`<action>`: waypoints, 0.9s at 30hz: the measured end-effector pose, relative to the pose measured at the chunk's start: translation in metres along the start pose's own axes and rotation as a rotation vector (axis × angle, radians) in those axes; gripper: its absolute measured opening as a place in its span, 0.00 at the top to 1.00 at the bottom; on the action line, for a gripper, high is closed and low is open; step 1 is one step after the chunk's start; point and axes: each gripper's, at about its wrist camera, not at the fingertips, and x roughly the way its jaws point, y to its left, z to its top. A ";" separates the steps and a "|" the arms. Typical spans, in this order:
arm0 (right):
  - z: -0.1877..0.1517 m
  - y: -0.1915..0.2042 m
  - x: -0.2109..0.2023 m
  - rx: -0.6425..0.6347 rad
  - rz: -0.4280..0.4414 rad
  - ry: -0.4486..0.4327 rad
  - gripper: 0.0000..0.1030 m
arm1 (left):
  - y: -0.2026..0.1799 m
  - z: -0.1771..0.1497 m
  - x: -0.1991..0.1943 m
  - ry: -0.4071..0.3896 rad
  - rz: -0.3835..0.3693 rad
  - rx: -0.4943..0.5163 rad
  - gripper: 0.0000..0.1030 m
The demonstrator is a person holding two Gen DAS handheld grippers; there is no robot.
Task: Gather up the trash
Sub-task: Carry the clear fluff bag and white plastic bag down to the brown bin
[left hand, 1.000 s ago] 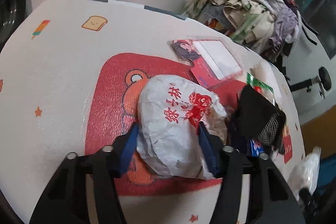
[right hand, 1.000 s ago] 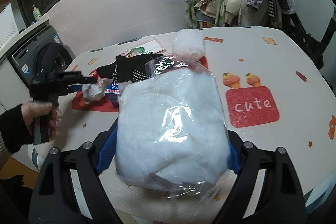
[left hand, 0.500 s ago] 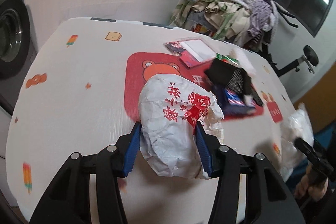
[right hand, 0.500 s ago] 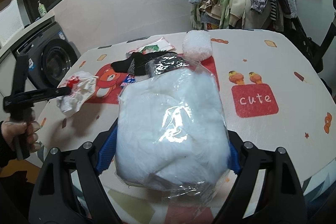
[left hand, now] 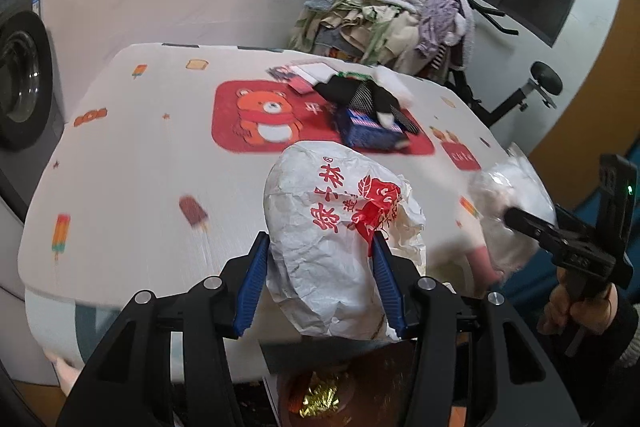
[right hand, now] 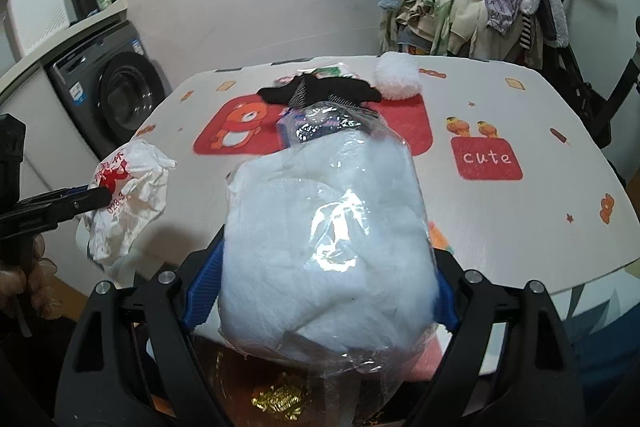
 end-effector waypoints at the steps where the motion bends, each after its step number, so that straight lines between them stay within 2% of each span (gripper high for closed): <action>1: -0.004 0.003 -0.002 -0.008 0.001 0.004 0.19 | -0.004 -0.008 -0.004 0.003 -0.006 0.001 0.52; 12: -0.025 0.018 -0.014 -0.023 0.020 0.015 0.19 | -0.026 -0.065 -0.020 0.026 -0.018 0.094 0.52; 27: -0.042 0.013 -0.027 0.001 0.030 0.009 0.19 | -0.052 -0.113 -0.007 0.113 -0.021 0.204 0.50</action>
